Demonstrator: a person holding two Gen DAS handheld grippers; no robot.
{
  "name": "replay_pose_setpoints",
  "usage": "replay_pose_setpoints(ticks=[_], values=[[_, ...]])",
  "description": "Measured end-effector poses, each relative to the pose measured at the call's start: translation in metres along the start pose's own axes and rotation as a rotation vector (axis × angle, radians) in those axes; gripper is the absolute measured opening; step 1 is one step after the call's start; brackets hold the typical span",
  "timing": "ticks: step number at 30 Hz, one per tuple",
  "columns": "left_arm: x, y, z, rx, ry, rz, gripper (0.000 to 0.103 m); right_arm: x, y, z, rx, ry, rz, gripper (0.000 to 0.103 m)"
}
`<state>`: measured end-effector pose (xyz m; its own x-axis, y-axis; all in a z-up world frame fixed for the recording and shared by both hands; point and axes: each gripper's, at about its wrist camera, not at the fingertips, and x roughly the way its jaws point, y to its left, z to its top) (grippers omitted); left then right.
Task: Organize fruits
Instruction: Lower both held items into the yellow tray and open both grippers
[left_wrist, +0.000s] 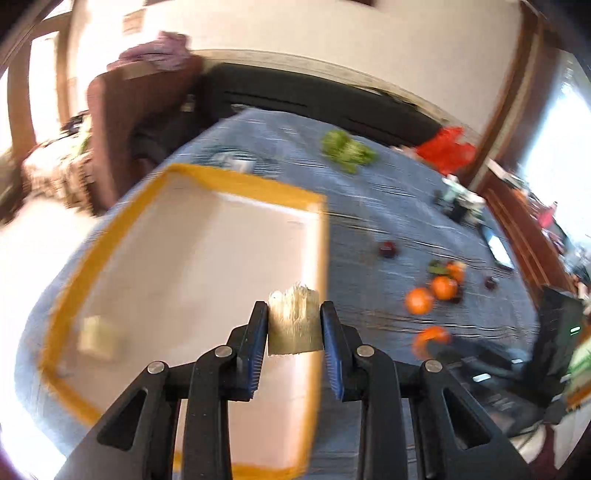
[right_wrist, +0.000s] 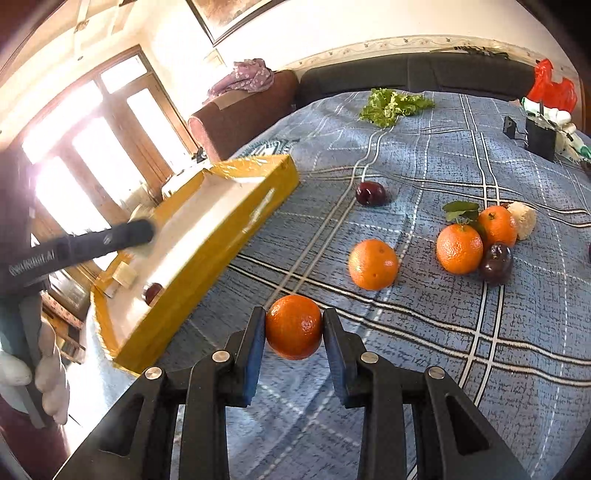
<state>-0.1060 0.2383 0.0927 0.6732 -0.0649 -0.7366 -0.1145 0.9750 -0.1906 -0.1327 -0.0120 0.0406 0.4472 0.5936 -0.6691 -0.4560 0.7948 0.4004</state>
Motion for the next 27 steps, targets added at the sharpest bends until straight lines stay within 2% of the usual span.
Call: replay_pose_setpoints(ticks=[4,7,12,16,23,26,27], values=[[-0.006,0.047,-0.009,-0.07,-0.009,0.091,0.028,-0.006,0.026,0.007,-0.018,-0.011,0.009,0.035],[-0.004,0.071,-0.016,-0.117,0.003,0.105,0.028,-0.005,0.055,0.014,-0.067,-0.009,0.013,0.035],[0.004,0.09,-0.026,-0.146,0.028,0.107,0.028,0.013,0.104,0.021,-0.128,0.032,0.074,0.035],[0.015,0.102,-0.028,-0.15,0.051,0.116,0.028,0.042,0.142,0.019,-0.19,0.096,0.109,0.035],[0.024,0.114,-0.027,-0.172,0.061,0.088,0.028,0.085,0.179,0.0,-0.285,0.199,0.117,0.035],[0.019,0.117,-0.025,-0.173,0.046,0.077,0.034,0.099,0.182,-0.004,-0.295,0.229,0.113,0.035],[0.016,0.115,-0.024,-0.174,0.04,0.075,0.04,0.102,0.182,-0.004,-0.294,0.235,0.11,0.035]])
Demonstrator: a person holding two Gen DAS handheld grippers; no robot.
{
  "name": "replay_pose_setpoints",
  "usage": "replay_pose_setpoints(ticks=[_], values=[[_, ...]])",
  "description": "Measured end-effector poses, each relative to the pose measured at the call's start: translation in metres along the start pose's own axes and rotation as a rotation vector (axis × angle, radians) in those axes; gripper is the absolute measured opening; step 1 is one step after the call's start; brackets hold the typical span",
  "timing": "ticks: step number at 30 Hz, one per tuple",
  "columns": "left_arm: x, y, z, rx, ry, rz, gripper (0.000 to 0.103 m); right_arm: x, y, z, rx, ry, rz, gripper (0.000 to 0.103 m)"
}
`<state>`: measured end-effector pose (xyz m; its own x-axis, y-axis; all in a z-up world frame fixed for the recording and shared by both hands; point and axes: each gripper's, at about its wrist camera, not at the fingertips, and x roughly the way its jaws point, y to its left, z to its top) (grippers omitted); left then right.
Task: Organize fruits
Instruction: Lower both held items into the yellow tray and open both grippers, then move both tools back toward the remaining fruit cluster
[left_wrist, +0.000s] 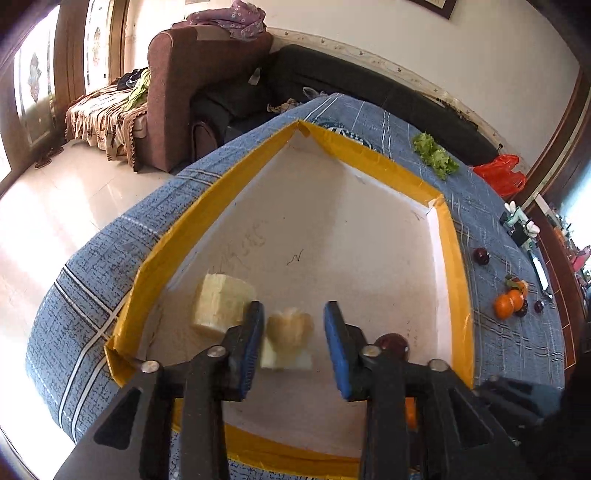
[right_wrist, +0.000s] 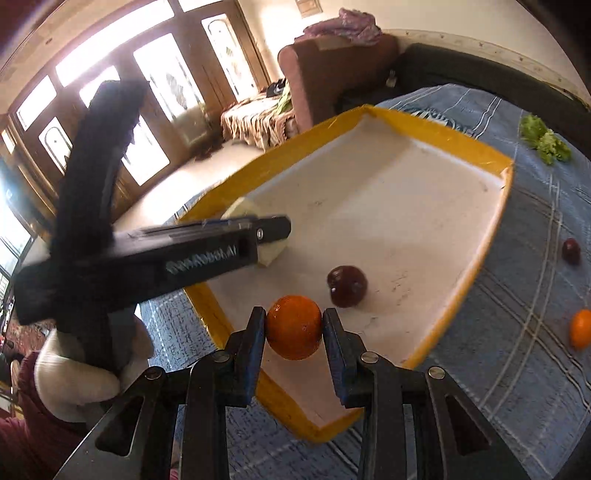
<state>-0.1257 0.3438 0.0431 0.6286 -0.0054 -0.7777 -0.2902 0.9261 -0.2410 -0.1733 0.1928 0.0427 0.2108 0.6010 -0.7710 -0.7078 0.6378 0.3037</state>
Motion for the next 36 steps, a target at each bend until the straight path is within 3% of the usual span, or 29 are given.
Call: replay_pose_setpoints(ticks=[5,7,10,16,24,36], values=[[-0.019,-0.003,0.002,0.0,-0.052,0.016,0.057,0.007,0.001,0.001,0.003,0.002,-0.018,0.037],[-0.028,-0.003,0.003,-0.013,-0.073,0.023,0.068,0.002,0.002,0.001,0.01,-0.008,-0.006,0.042],[-0.04,-0.005,0.004,-0.027,-0.097,0.02,0.075,-0.008,0.003,0.0,0.017,-0.036,0.004,0.047],[-0.055,-0.02,0.001,-0.022,-0.091,-0.018,0.079,-0.043,-0.01,-0.009,0.073,-0.11,-0.009,0.048],[-0.071,-0.073,-0.013,0.067,-0.077,-0.112,0.08,-0.091,-0.063,-0.044,0.225,-0.177,-0.073,0.049],[-0.086,-0.139,-0.035,0.164,-0.074,-0.146,0.08,-0.153,-0.134,-0.102,0.461,-0.289,-0.145,0.056]])
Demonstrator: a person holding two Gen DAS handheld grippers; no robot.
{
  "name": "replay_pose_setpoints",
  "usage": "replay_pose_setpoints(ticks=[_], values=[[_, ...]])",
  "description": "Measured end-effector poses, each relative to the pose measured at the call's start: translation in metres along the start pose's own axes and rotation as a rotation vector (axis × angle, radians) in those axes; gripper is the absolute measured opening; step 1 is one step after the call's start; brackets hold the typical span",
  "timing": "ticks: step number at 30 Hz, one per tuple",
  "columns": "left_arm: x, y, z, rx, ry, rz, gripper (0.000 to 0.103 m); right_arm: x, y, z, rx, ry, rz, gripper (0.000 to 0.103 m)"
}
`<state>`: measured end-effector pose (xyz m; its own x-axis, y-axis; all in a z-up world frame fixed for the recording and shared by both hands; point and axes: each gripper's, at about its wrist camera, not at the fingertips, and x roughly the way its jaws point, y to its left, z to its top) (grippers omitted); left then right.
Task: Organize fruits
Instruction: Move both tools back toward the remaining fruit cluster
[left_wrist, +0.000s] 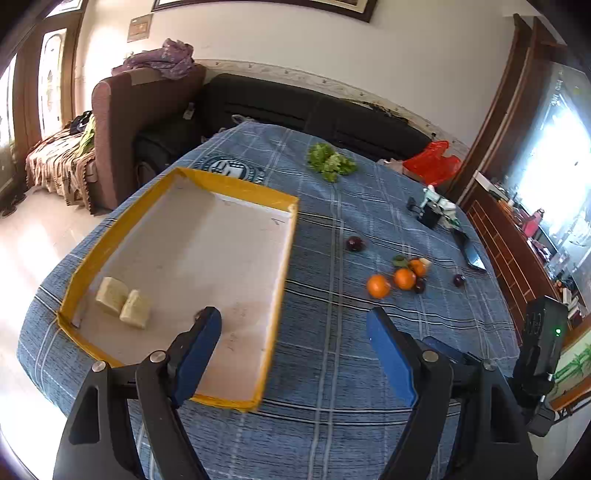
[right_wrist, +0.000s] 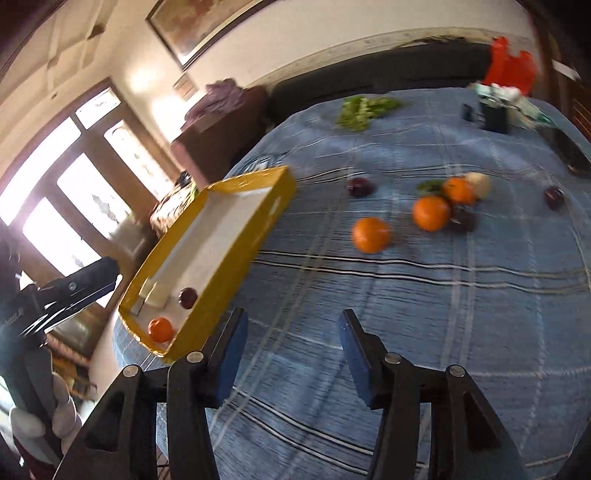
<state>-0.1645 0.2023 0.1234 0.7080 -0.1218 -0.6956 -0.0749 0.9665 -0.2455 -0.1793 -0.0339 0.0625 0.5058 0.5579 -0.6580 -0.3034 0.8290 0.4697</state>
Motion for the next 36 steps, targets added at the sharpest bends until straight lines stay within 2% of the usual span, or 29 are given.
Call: replay_pose_setpoints(ticks=[10,15,19,27,30,33,36], values=[[-0.001,-0.009,-0.006,0.001,0.005,-0.008,0.08,-0.016,-0.033,-0.005,0.058,-0.02,-0.052,0.056],[0.005,-0.003,-0.007,-0.008,0.009,-0.005,0.08,-0.026,-0.06,0.009,0.099,-0.051,-0.112,0.056],[0.024,-0.006,-0.008,-0.001,0.044,-0.025,0.08,-0.026,-0.083,0.027,0.128,-0.058,-0.175,0.056],[0.06,-0.029,-0.012,0.079,0.105,-0.09,0.08,0.009,-0.103,0.066,0.115,-0.058,-0.222,0.056],[0.072,-0.039,-0.009,0.104,0.125,-0.11,0.08,0.025,-0.108,0.08,0.093,-0.056,-0.267,0.056],[0.086,-0.053,-0.006,0.14,0.142,-0.123,0.08,0.039,-0.112,0.084,0.066,-0.039,-0.307,0.055],[0.099,-0.066,-0.003,0.178,0.144,-0.134,0.08,0.047,-0.116,0.082,0.053,-0.028,-0.3,0.055]])
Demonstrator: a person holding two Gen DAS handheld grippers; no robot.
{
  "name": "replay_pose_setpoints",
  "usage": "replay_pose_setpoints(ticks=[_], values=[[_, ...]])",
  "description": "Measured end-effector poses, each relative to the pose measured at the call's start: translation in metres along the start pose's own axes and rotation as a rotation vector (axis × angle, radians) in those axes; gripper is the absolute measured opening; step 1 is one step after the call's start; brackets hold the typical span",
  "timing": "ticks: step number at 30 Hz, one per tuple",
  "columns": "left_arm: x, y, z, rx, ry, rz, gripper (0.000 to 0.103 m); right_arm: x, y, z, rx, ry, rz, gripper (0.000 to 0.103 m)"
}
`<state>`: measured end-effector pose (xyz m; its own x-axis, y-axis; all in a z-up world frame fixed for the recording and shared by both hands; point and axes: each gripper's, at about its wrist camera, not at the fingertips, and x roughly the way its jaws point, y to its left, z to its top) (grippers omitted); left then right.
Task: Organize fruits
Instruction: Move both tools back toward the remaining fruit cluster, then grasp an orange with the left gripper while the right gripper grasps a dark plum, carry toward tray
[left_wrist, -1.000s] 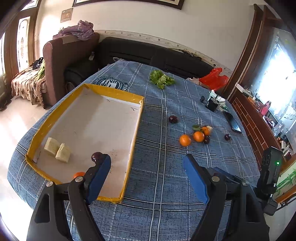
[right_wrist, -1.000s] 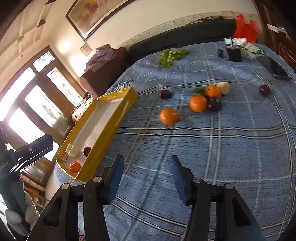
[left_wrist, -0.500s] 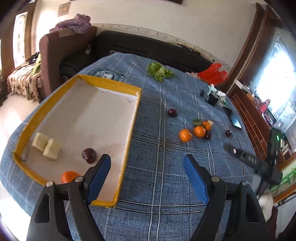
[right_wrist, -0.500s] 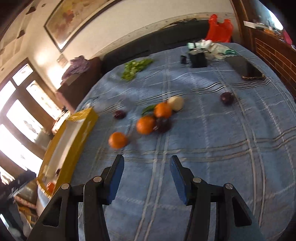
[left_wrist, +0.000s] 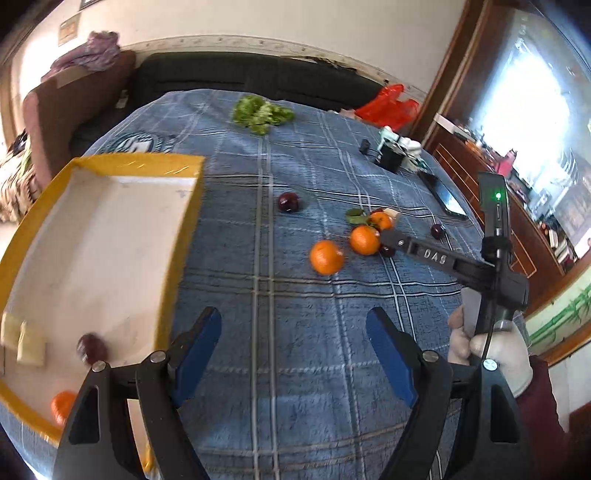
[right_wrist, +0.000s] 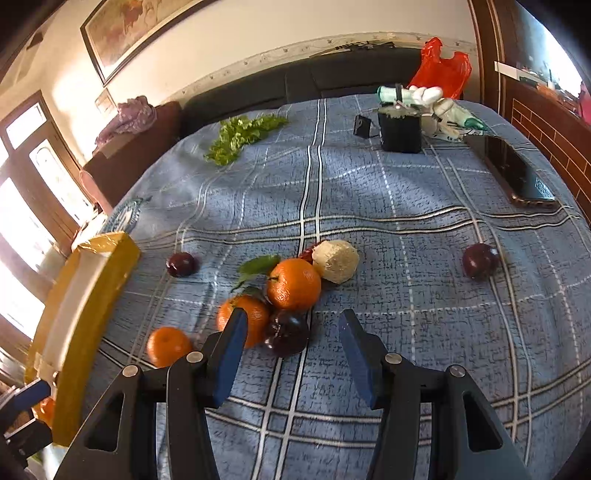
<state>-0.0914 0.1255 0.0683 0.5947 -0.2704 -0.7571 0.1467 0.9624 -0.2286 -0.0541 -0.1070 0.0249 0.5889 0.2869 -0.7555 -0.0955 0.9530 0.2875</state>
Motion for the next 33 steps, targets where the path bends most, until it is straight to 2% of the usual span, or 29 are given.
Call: replay_pose_setpoints(ticks=[4,7,11,19,27,33], values=[[0.018,-0.009,0.009,0.036,0.0,-0.005,0.079,0.0,-0.001,-0.001,-0.035,-0.011,0.04,0.055],[0.029,-0.008,0.016,0.02,0.007,-0.008,0.079,0.004,0.0,-0.004,-0.056,0.017,0.083,0.055],[0.042,-0.007,0.025,0.01,0.013,-0.001,0.079,0.004,0.006,-0.007,-0.098,0.033,0.091,0.055],[0.069,-0.013,0.031,0.03,0.029,-0.008,0.079,0.004,0.019,-0.003,-0.194,-0.039,0.019,0.054],[0.083,-0.009,0.033,-0.011,0.041,-0.024,0.079,0.005,0.035,-0.011,-0.305,-0.015,0.021,0.055],[0.093,-0.002,0.036,-0.06,0.054,-0.058,0.079,0.008,0.028,-0.008,-0.272,0.003,0.014,0.053]])
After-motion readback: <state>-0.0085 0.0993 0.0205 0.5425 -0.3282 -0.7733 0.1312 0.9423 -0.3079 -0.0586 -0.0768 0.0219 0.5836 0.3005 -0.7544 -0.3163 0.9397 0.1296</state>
